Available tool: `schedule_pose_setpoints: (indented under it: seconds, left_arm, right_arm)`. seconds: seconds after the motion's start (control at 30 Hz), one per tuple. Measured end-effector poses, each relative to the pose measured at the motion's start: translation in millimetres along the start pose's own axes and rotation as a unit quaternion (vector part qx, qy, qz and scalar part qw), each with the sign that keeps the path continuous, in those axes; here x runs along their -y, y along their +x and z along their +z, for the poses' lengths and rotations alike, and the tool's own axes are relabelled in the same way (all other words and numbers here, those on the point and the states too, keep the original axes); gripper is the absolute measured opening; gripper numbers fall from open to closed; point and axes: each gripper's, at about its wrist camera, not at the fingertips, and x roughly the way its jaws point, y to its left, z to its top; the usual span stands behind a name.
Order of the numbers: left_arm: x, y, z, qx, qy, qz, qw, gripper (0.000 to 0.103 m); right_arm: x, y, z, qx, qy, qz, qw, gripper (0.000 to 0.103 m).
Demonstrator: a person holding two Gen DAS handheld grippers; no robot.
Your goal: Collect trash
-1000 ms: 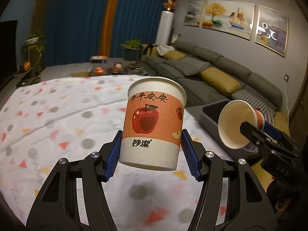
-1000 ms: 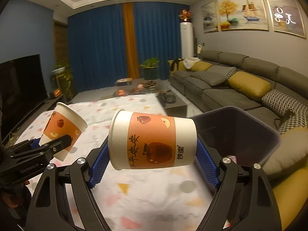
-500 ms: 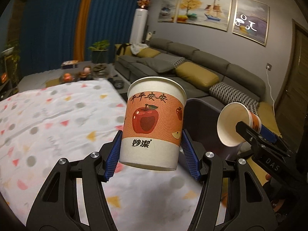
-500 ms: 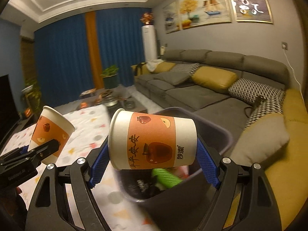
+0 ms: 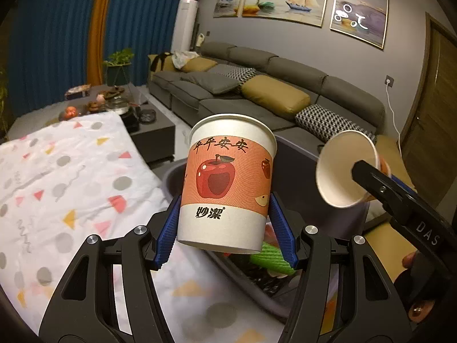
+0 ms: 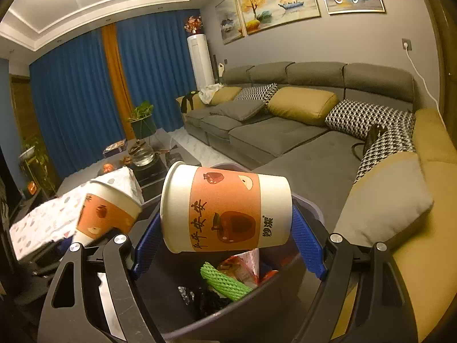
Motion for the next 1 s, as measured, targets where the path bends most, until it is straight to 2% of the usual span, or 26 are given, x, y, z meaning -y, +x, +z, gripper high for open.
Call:
schedule_pose_setpoints:
  seconds: [0.23, 0.3, 0.5, 0.63, 0.7, 0.8, 1.0]
  left_arm:
    - [8.3, 21.5, -1.5, -0.016, 0.015, -0.017, 0.9996, 0.060]
    - [8.0, 25.9, -3.2, -0.019, 0.020, -0.006, 0.9996, 0.069]
    - [1.0, 17.2, -9.4, -0.015, 0.016, 0.004, 0.9998, 0.083]
    - [-6.0, -2.8, -14.2, -0.008, 0.012, 0.036, 0.9993, 0.090]
    - [-10.2, -22.5, -17.6, 0.009, 0.008, 0.051, 0.9986, 0.094]
    - [-12.0, -50.1, -21.1, 0.029, 0.005, 0.079, 0.9965, 0.097]
    - [-17.5, -104.8, -42.1, 0.049, 0.005, 0.123, 0.9911, 0.097]
  right_arm:
    - [0.4, 13.8, 1.8, -0.009, 0.007, 0.007, 1.000, 0.080]
    - [3.0, 16.9, 2.9, -0.012, 0.010, 0.011, 1.000, 0.080]
    - [4.6, 7.8, 3.4, -0.002, 0.008, 0.013, 1.000, 0.085]
    - [-1.0, -14.5, -0.2, 0.017, -0.017, -0.004, 1.000, 0.089]
    - [-5.7, -27.0, -3.6, 0.028, -0.033, -0.016, 0.999, 0.098]
    - [-16.3, -50.4, -12.9, 0.050, -0.058, -0.026, 0.997, 0.098]
    - [-41.9, -82.2, -34.0, 0.043, -0.085, -0.019, 0.995, 0.098]
